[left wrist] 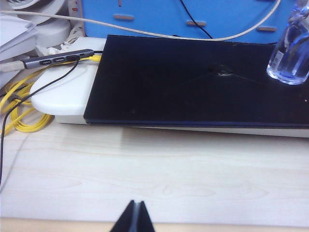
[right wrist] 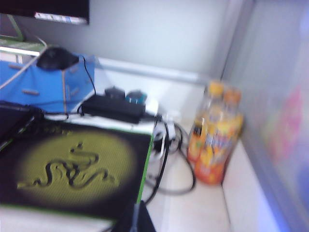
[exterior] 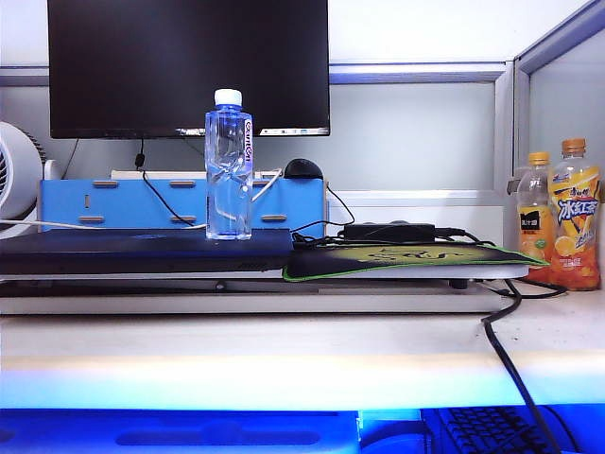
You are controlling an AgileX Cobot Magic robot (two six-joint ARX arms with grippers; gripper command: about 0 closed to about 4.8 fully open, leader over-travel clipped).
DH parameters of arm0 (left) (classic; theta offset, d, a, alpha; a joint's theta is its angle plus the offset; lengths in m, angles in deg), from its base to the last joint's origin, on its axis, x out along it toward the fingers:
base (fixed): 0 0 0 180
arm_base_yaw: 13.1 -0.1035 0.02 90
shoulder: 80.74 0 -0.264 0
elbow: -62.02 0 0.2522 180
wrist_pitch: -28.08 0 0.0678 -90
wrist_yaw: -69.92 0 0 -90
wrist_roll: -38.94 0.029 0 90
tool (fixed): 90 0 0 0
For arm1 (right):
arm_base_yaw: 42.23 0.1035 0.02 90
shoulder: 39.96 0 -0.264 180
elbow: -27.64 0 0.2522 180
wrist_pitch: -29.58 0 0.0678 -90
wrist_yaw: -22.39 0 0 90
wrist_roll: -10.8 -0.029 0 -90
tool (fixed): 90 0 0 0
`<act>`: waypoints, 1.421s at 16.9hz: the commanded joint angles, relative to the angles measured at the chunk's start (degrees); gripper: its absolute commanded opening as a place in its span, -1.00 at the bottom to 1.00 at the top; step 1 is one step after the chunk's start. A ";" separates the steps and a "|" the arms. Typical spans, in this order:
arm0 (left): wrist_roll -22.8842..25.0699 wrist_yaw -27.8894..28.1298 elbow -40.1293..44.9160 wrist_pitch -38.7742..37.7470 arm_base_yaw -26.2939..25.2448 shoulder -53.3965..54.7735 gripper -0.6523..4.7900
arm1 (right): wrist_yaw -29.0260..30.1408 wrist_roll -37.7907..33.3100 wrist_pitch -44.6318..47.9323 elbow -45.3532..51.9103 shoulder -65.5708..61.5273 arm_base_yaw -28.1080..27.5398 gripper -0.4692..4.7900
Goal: Pick up the mineral water bottle and place it on the laptop.
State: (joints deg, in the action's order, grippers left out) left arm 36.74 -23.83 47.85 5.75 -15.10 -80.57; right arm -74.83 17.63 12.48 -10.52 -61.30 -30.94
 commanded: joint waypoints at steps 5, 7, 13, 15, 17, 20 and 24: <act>0.07 -0.13 0.00 -0.09 -0.02 -0.11 -0.77 | 5.90 -8.79 2.08 14.86 14.19 -5.14 -0.62; 0.07 -0.13 0.00 -0.09 -0.02 -0.11 -0.77 | 6.12 -8.85 1.64 18.67 18.47 -5.11 -0.62; 0.04 -0.11 0.00 -0.11 -0.02 -0.11 -0.77 | 5.81 -8.96 -3.41 24.13 21.07 -5.14 -0.71; 0.07 -0.13 0.00 -0.11 -0.02 -0.11 -0.77 | 4.13 -8.92 -5.70 24.13 21.07 -5.18 -0.71; 0.07 -0.15 0.00 -0.11 -0.02 -0.11 -0.77 | 2.69 -8.83 -6.27 24.13 21.07 -5.25 -0.71; 0.04 -0.13 0.00 -0.11 -0.02 -0.11 -0.77 | 2.34 -8.70 -6.29 24.13 21.07 -5.27 -0.70; 0.04 -0.13 0.00 -0.11 -0.02 -0.11 -0.77 | 5.01 -8.72 -6.27 24.13 21.07 -4.92 -0.70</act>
State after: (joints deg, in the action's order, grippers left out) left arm 36.72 -23.83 47.85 5.75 -15.10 -80.57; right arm -70.07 8.89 6.08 13.50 -40.21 -35.80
